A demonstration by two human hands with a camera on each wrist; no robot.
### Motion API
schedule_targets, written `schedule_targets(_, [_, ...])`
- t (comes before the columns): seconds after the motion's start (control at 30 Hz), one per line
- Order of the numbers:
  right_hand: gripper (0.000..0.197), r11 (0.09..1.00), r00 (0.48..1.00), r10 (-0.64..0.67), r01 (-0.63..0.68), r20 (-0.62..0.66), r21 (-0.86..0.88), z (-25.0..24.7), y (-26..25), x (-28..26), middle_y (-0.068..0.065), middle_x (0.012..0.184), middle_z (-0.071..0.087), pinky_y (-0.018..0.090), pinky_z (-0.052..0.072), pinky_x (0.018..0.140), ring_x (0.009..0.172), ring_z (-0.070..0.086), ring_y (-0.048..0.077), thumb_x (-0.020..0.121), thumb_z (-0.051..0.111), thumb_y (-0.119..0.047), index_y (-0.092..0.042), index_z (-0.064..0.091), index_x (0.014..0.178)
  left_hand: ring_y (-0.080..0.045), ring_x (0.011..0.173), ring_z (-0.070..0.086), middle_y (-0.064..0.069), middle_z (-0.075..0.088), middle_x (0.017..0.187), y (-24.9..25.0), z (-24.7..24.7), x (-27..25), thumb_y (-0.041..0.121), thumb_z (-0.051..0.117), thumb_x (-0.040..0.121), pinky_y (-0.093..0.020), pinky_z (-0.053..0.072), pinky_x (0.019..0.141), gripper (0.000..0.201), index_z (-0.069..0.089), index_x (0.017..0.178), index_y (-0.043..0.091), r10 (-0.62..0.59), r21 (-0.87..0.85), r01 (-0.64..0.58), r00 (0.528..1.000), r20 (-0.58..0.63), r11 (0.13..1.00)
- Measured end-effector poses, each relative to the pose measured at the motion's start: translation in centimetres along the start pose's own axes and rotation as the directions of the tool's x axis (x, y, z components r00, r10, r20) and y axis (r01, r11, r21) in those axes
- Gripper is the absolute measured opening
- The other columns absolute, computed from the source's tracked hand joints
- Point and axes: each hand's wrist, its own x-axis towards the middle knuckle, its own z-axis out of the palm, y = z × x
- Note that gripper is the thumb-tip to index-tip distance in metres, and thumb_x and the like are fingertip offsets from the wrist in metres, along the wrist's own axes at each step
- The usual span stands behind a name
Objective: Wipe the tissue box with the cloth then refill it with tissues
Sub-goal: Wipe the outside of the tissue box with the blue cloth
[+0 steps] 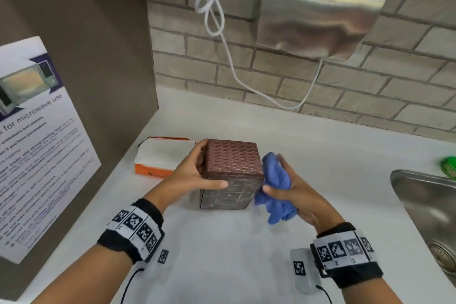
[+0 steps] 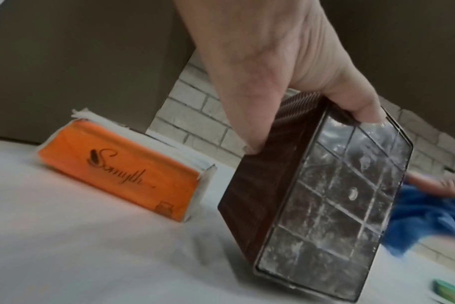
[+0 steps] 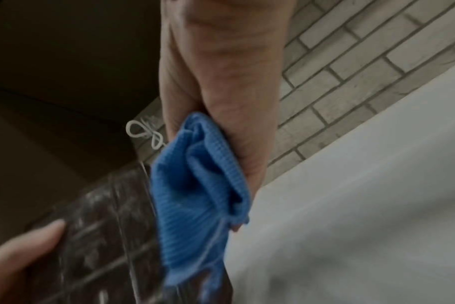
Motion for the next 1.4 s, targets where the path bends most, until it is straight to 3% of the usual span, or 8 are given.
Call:
schedule_targets(0.17, [0.05, 0.905, 0.946, -0.261, 0.17, -0.191, -0.391, 0.1, -2.9, 0.1, -0.006, 0.116, 0.067, 0.032, 0.057, 0.079, 0.088, 0.067, 0.01, 0.097, 0.049, -0.036, -0.045, 0.031, 0.143, -0.01, 0.125, 0.058, 0.003, 0.056, 0.137, -1.4, -0.4, 0.0, 0.015, 0.092, 0.054, -0.032, 0.05, 0.102, 0.101, 0.037, 0.136, 0.043, -0.042, -0.028, 0.041, 0.999, -0.028, 0.999])
schedule_targets(0.33, [0.038, 0.635, 0.921, -0.349, 0.369, 0.175, -0.679, 4.2, -4.0, 1.3, -0.01, 0.146, 0.045, 0.035, 0.024, 0.118, 0.142, 0.025, 0.008, 0.097, 0.05, -0.021, -0.03, 0.05, 0.135, 0.009, 0.105, 0.063, 0.01, 0.057, 0.127, -1.3, -0.2, 0.1, -0.01, 0.08, 0.072, -0.015, 0.053, 0.084, 0.081, 0.042, 0.115, 0.047, -0.035, -0.024, 0.035, 0.999, -0.037, 0.999])
schedule_targets(0.57, [0.046, 0.403, 0.843, -0.3, 0.536, 0.447, -0.741, 9.5, -5.3, 4.2, 0.005, 0.15, 0.04, 0.036, 0.018, 0.115, 0.142, 0.027, 0.026, 0.093, 0.05, -0.005, -0.024, 0.053, 0.135, -0.016, 0.1, 0.063, 0.0, 0.062, 0.099, -2.2, -0.6, 0.7, 0.027, 0.081, 0.076, -0.008, 0.046, 0.078, 0.045, 0.063, 0.112, 0.007, -0.206, 0.312, 0.216, 0.976, -0.065, 0.925])
schedule_targets(0.7, [0.036, 0.595, 0.858, -0.386, 0.512, 0.339, -0.62, 5.2, -4.0, 3.3, -0.007, 0.141, 0.052, 0.014, 0.017, 0.112, 0.136, 0.036, 0.003, 0.094, 0.054, -0.006, -0.023, 0.063, 0.125, -0.009, 0.116, 0.063, 0.001, 0.067, 0.124, -1.8, -0.2, 0.7, 0.002, 0.087, 0.068, -0.022, 0.052, 0.097, 0.07, 0.057, 0.129, 0.019, -0.086, 0.114, 0.087, 0.996, -0.013, 0.99])
schedule_targets(0.87, [0.038, 0.763, 0.923, -0.365, 0.373, 0.123, -0.528, 1.5, -2.6, 1.5, -0.024, 0.136, 0.052, 0.034, 0.054, 0.092, 0.128, 0.038, -0.015, 0.094, 0.055, -0.005, -0.03, 0.065, 0.12, -0.008, 0.122, 0.059, 0.005, 0.06, 0.133, -1.4, 0.2, 0.7, -0.009, 0.086, 0.063, -0.025, 0.051, 0.097, 0.092, 0.044, 0.128, 0.041, -0.028, -0.002, 0.028, 1.0, -0.004, 1.0])
schedule_targets(1.1, [0.039, 0.209, 0.945, -0.261, 0.253, 0.196, -0.944, 8.6, -4.7, 3.8, -0.018, 0.156, 0.023, 0.067, 0.009, 0.11, 0.147, 0.004, 0.033, 0.097, 0.024, -0.054, -0.056, 0.039, 0.132, 0.002, 0.115, 0.061, 0.018, 0.064, 0.123, -1.3, -0.1, 0.1, -0.003, 0.086, 0.067, -0.016, 0.051, 0.088, 0.086, 0.044, 0.122, 0.049, 0.036, 0.061, -0.035, 0.999, -0.028, 0.998])
schedule_targets(1.27, [0.038, 0.493, 0.959, -0.257, 0.237, 0.121, -0.837, 6.0, -5.0, 7.6, -0.009, 0.155, 0.03, 0.061, 0.019, 0.113, 0.147, 0.01, 0.031, 0.099, 0.036, -0.043, -0.043, 0.045, 0.136, 0.001, 0.114, 0.061, 0.01, 0.058, 0.125, -1.4, 0.5, 0.6, -0.01, 0.084, 0.066, -0.017, 0.053, 0.086, 0.088, 0.043, 0.121, 0.045, 0.039, 0.026, -0.038, 0.998, -0.051, 0.999])
schedule_targets(1.4, [0.041, 0.302, 0.961, -0.255, 0.185, 0.108, -0.935, 8.1, -5.8, 7.1, -0.005, 0.153, 0.036, 0.054, 0.027, 0.11, 0.143, 0.022, 0.033, 0.099, 0.037, -0.04, -0.037, 0.041, 0.14, -0.003, 0.117, 0.06, 0.007, 0.06, 0.128, -1.8, 0.0, 0.6, -0.007, 0.086, 0.065, -0.019, 0.051, 0.091, 0.089, 0.044, 0.127, 0.04, 0.04, 0.037, -0.038, 0.997, -0.066, 0.999])
